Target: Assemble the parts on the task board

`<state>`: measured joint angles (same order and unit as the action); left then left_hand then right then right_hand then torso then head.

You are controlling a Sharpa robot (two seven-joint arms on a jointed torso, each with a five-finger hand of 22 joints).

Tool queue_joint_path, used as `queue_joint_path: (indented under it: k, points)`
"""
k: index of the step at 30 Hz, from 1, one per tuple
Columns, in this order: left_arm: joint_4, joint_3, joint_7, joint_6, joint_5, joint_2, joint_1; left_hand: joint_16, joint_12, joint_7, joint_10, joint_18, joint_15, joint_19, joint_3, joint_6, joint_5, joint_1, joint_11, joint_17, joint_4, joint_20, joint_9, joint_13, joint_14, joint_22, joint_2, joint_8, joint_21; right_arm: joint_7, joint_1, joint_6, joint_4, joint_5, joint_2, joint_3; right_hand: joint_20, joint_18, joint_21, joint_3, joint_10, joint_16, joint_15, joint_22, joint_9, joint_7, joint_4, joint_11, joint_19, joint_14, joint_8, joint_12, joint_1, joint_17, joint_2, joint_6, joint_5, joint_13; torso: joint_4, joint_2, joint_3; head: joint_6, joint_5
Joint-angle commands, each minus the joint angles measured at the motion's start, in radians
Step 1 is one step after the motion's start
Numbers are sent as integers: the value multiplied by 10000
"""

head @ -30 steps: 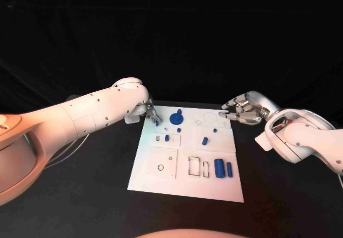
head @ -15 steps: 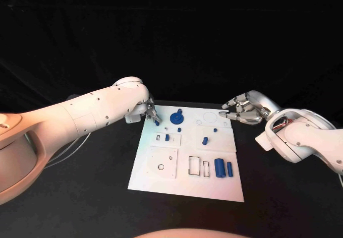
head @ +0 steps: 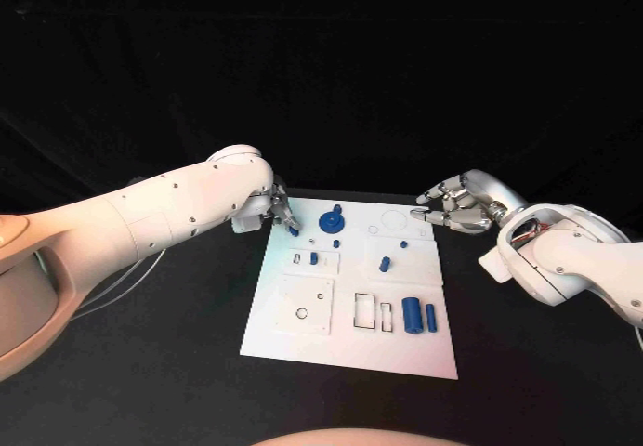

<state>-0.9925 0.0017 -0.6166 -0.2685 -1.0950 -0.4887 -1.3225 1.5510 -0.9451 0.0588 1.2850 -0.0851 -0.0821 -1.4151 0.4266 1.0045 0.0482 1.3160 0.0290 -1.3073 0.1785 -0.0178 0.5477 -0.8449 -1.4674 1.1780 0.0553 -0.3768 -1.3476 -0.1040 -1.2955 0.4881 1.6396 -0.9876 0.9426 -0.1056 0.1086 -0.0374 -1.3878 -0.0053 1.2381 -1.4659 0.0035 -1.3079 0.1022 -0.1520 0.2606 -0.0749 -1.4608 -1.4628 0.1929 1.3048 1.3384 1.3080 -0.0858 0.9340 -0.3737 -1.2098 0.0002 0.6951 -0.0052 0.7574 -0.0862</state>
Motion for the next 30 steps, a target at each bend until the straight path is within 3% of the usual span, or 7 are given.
queue_joint_path:
  k: [1,13,19,23,30]
  points:
    - [-340,12,21,378,676,-185,-13,30,-39,-136,78,55,-46,-38,658,233,40,-165,-5,-2435,-521,-8,102,-12,-969,27,87,-64,-32,92,6,-2,14,-43,18,0,-48,-98,37,-59,0,50,-70,-1570,-14,-8,15,38,0,-651,55,-36,30,906,98,43,-34,-11,30,-22,18,15,-14]
    - [-1887,94,-77,940,986,-1133,-95,36,-144,-196,199,78,-82,-93,1086,300,39,-510,40,-2442,-632,14,208,-82,-972,152,308,-240,-102,98,5,39,14,-20,37,0,-49,-100,47,-60,3,61,-71,-1567,-15,-7,16,38,4,-648,59,-33,38,892,109,46,-51,-12,118,-110,91,97,-52]
    - [-2474,81,8,1064,667,-1450,-60,36,-131,-216,214,78,-96,-97,1198,296,39,-550,58,-2442,-724,22,231,-59,-972,159,415,-275,-105,111,6,45,13,-9,31,0,-49,-100,47,-60,3,61,-71,-1567,-15,-7,16,38,4,-648,59,-33,38,892,109,46,-51,-12,109,-101,62,138,-44]
    - [-2727,36,88,1108,525,-1598,38,34,-118,-226,223,83,-105,-106,1261,299,38,-567,68,-2440,-785,25,244,-39,-971,182,479,-296,-118,119,6,50,16,0,37,0,-49,-102,57,-65,-1,65,-71,-1561,-16,-7,20,39,9,-646,62,-36,36,885,113,48,-61,-7,116,-100,74,171,-42]
    - [-3072,5,264,1343,328,-1744,318,38,-124,-237,240,85,-111,-112,1303,309,38,-593,76,-2445,-831,27,253,-45,-973,195,541,-313,-125,133,7,60,21,9,41,0,-49,-102,57,-65,-1,65,-71,-1561,-16,-7,20,39,9,-646,62,-36,36,885,113,48,-61,-7,124,-98,51,218,-26]
